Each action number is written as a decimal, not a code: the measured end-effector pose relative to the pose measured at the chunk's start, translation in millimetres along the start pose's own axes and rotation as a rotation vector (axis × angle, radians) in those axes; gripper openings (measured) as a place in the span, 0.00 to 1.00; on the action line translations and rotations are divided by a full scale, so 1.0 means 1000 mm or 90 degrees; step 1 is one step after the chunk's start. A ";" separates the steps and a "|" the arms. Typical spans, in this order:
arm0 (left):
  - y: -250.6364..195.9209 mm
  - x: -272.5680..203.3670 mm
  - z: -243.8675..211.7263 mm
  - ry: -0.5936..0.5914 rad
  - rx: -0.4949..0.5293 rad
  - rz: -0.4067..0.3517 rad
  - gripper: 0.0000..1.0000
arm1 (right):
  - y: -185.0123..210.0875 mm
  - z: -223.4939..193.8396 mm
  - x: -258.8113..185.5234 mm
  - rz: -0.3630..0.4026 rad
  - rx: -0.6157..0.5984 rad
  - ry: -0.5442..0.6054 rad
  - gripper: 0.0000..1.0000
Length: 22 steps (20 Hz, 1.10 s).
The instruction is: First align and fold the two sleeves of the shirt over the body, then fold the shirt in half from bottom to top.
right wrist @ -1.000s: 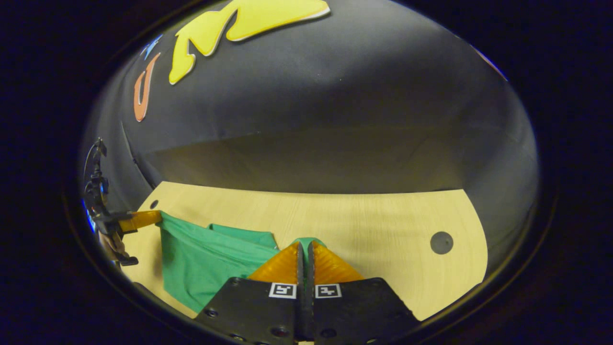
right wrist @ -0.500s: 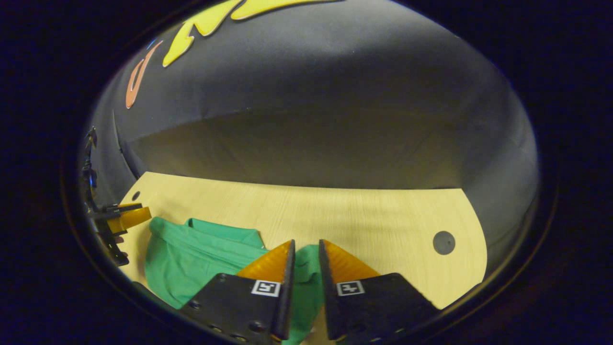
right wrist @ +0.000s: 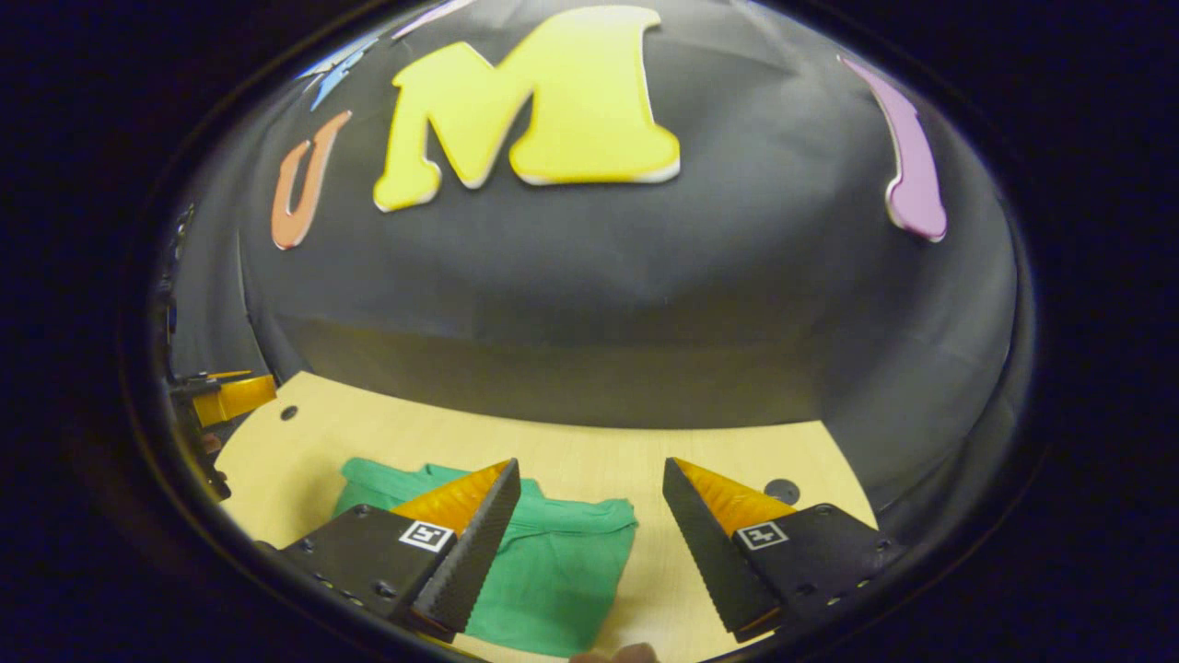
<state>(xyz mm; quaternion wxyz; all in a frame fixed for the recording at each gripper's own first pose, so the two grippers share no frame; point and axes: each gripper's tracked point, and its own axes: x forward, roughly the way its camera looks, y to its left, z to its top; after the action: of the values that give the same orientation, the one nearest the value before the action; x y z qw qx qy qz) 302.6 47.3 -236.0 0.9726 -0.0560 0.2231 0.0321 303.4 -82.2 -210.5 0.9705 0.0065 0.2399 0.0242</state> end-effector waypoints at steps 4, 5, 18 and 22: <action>-0.005 -0.088 0.058 -0.076 0.014 0.002 1.00 | 0.024 0.040 -0.090 -0.001 -0.010 -0.083 0.95; -0.006 -0.111 0.069 -0.094 0.023 0.002 1.00 | 0.030 0.048 -0.113 -0.003 -0.010 -0.101 0.95; -0.044 -0.312 0.100 -0.195 0.036 -0.043 1.00 | 0.055 0.066 -0.328 -0.040 -0.010 -0.238 0.96; -0.058 -0.346 0.098 -0.213 0.045 -0.046 1.00 | 0.052 0.056 -0.364 -0.054 0.008 -0.259 0.96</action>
<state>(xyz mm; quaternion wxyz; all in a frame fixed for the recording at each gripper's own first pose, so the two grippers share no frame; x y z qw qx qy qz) 38.7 -10.9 8.4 0.9981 -0.0237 0.0568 -0.0019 5.4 -48.8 10.1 0.9990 0.0073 0.0394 -0.0200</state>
